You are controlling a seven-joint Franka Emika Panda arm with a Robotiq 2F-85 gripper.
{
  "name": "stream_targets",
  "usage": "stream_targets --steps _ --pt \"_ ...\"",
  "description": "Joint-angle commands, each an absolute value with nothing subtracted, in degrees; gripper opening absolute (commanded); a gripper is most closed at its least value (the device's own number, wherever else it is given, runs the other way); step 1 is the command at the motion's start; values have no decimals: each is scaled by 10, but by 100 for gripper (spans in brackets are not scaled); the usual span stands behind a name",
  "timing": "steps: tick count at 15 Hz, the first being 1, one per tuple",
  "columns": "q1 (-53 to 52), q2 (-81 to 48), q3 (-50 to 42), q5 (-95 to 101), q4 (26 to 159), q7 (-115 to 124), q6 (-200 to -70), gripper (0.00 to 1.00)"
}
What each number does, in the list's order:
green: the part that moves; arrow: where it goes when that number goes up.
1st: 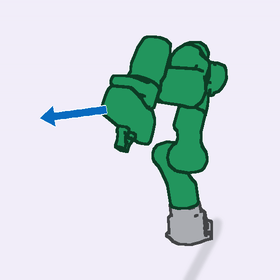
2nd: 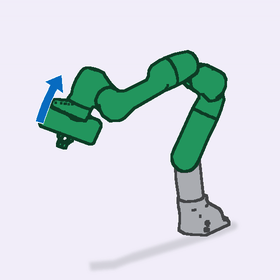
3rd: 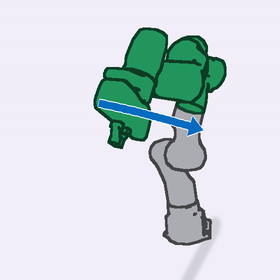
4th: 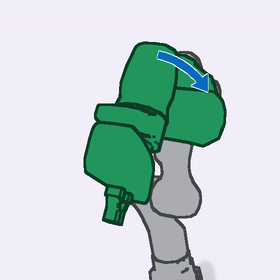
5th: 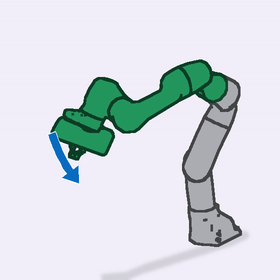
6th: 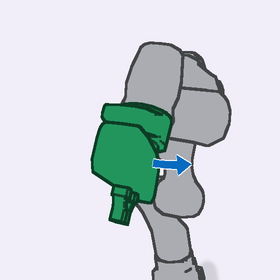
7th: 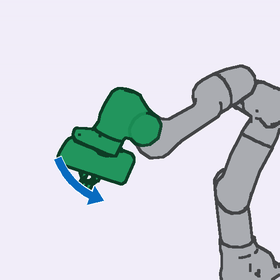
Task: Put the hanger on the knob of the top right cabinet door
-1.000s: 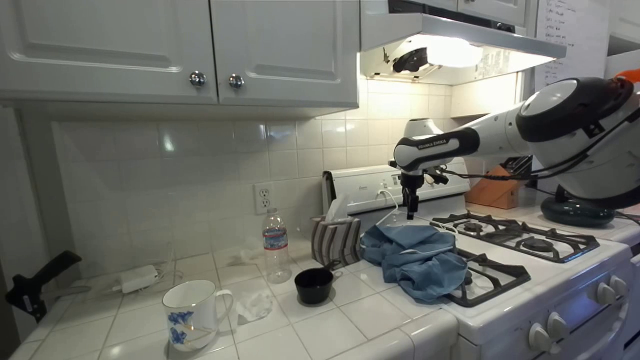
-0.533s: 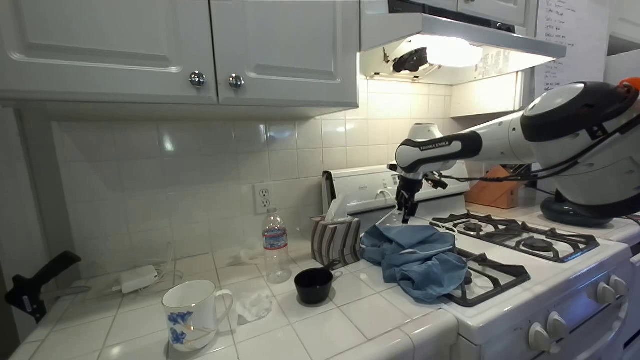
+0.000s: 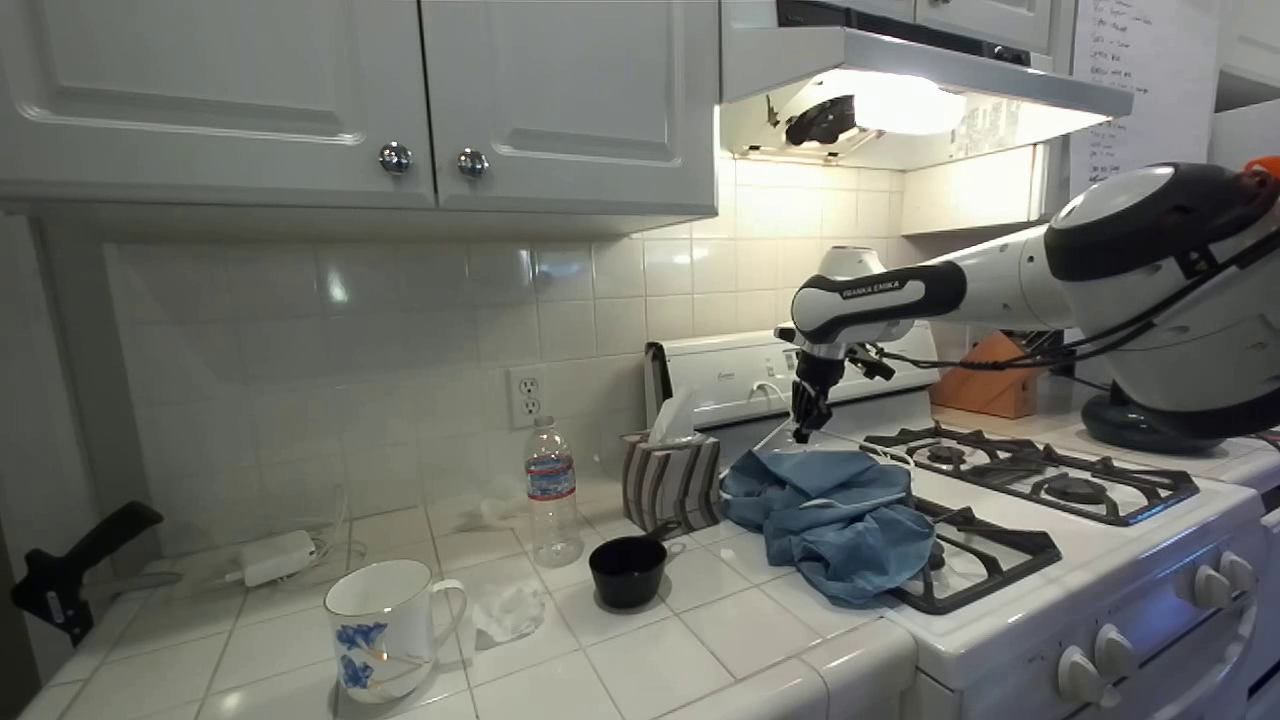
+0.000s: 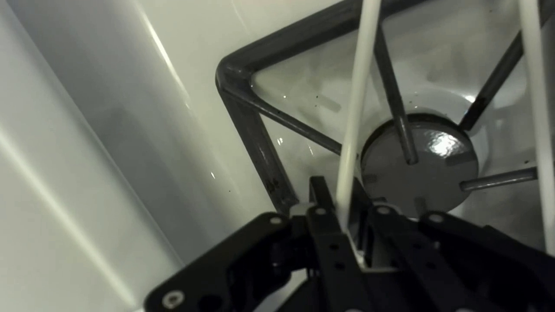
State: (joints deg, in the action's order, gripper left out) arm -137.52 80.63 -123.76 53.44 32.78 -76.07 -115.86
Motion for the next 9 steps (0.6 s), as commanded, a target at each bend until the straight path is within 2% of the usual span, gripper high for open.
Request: stream_targets --steps 1,7,9 --pt "-1385 811 -1227 544 308 -739 -1129 0" --pt "-1386 799 -1229 545 307 -684 -1062 2" --pt "-1378 783 -1251 542 328 -619 -1078 2"
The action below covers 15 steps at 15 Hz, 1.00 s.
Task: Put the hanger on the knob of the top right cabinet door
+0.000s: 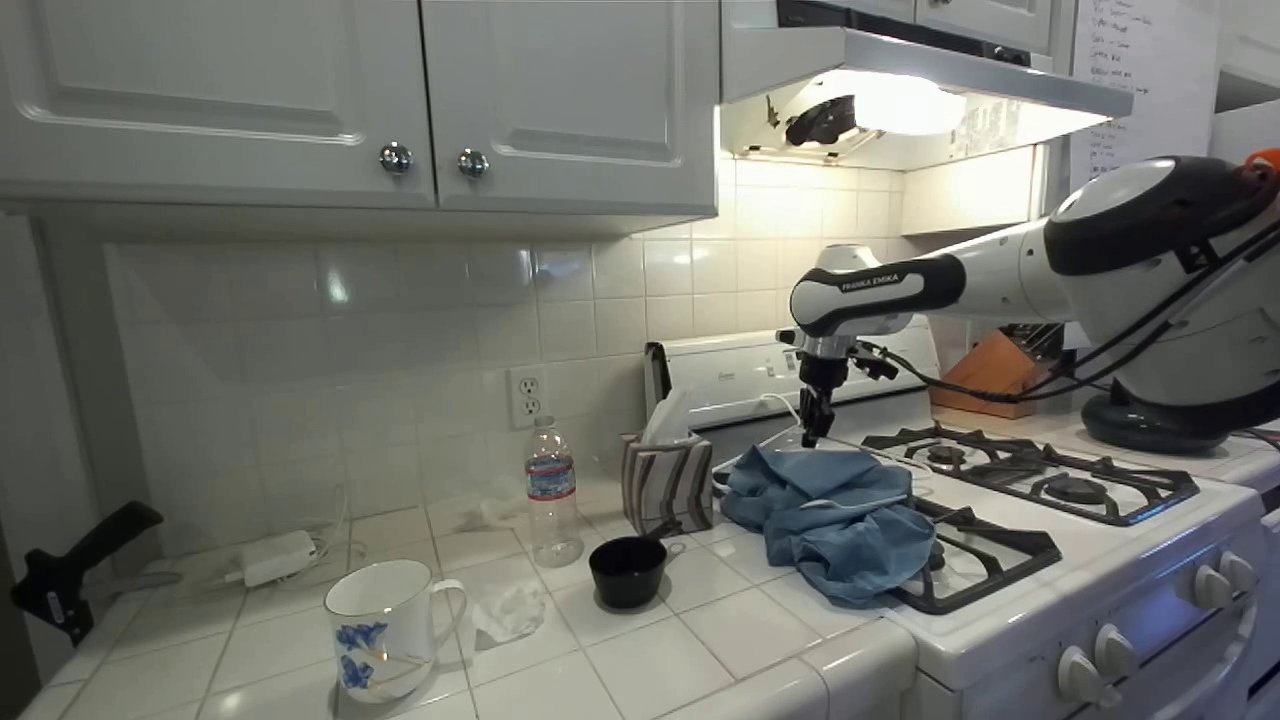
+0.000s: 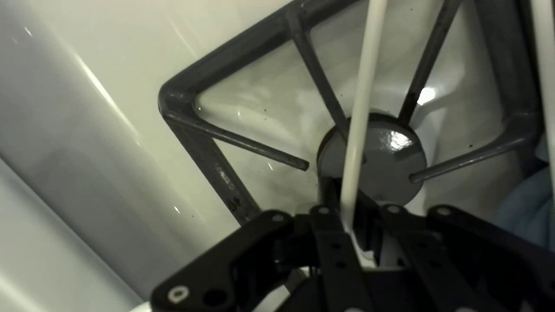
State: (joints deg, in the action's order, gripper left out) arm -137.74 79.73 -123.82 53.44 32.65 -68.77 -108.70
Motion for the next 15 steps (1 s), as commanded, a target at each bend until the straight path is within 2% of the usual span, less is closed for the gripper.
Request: stream_targets --steps 1,11,15 --pt "-1377 780 -1255 543 327 -587 -1083 2" --pt "-1370 699 -1309 556 382 -252 -1066 2" --pt "-1359 648 -1309 534 462 -142 -999 2"
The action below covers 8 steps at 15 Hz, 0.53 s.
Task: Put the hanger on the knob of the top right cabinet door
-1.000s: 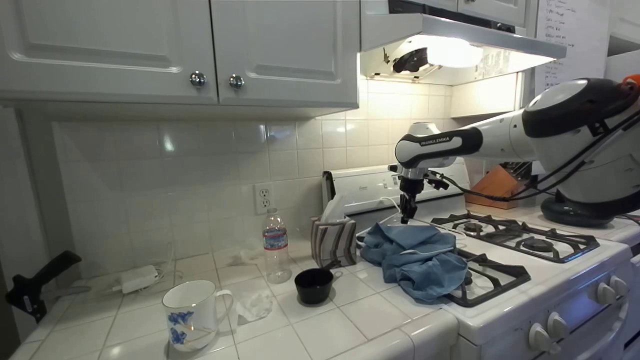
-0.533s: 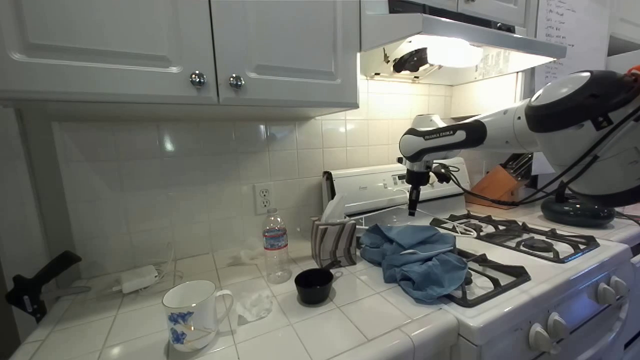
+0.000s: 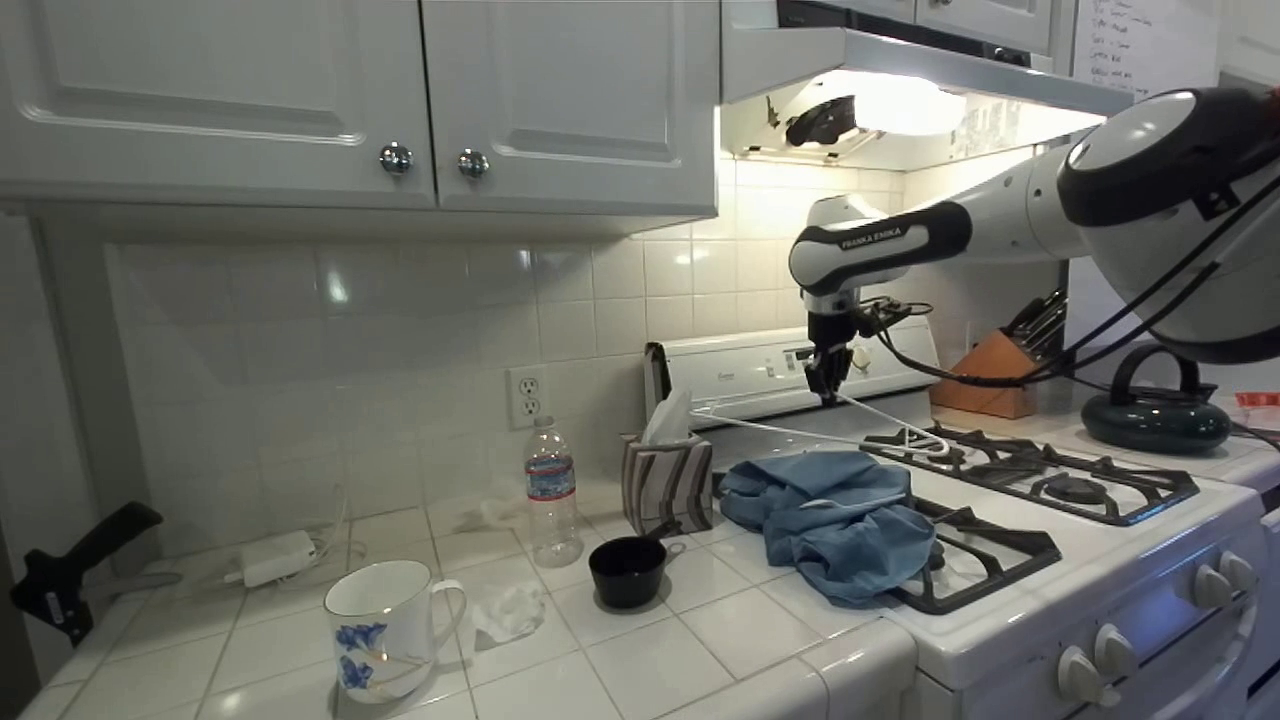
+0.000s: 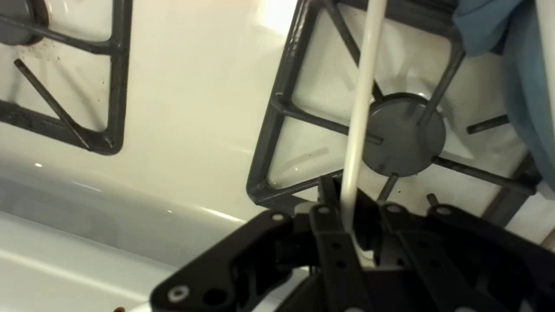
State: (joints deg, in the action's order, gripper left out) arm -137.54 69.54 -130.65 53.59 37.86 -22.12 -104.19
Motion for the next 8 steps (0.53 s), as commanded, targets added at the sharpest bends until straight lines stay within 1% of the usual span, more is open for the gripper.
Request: stream_targets --steps 1,5,8 --pt "-1354 638 -1304 531 490 -121 -992 2" --pt "-1329 602 -1281 511 606 13 -992 2" --pt "-1294 590 -1257 504 689 114 -1027 2"
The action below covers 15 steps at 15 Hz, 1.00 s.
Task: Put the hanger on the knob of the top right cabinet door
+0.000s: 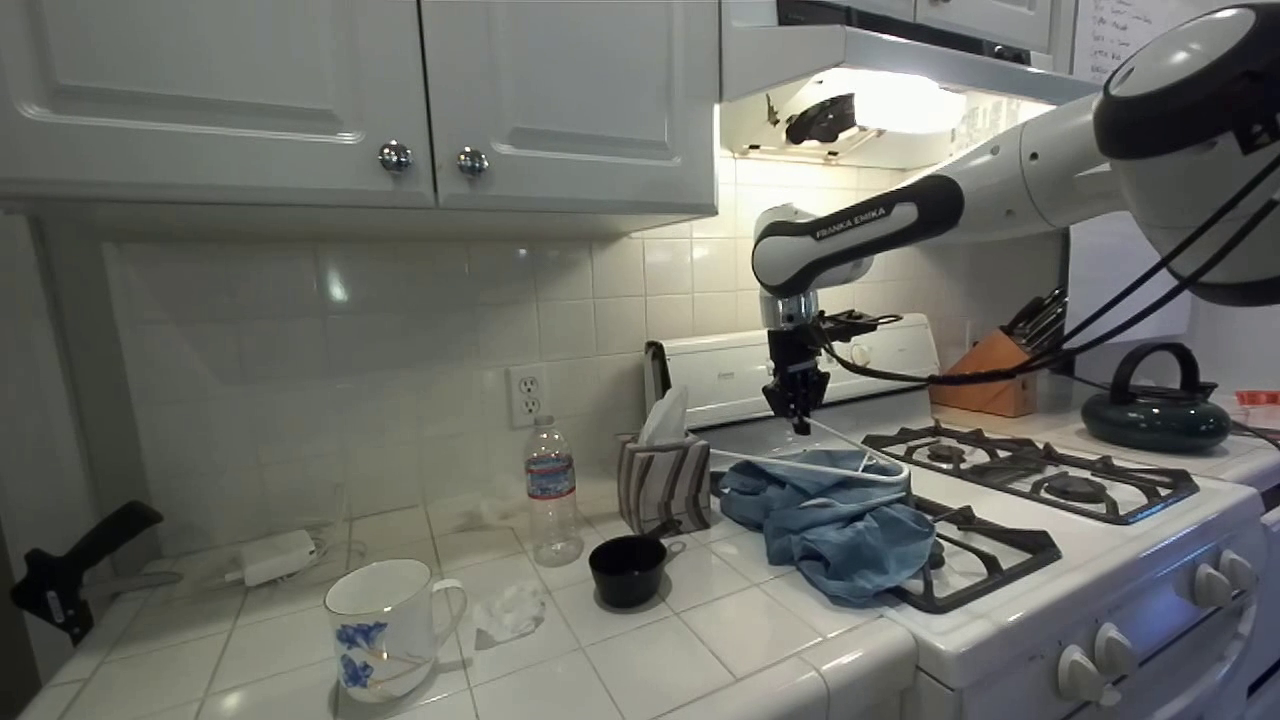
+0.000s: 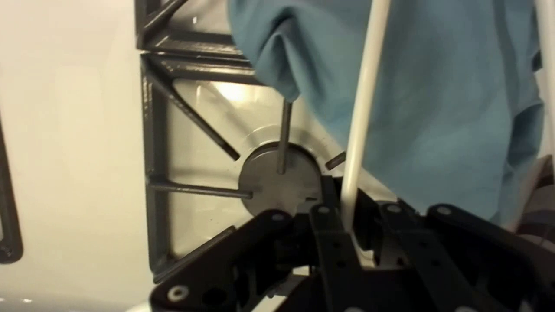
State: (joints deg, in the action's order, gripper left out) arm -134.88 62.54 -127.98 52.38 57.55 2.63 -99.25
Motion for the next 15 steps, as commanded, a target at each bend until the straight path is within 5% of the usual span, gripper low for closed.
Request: stream_targets --steps 1,15 --pt "-1279 585 -1250 506 717 146 -1044 2" --pt "-1047 447 -1207 581 1131 472 -1309 2"
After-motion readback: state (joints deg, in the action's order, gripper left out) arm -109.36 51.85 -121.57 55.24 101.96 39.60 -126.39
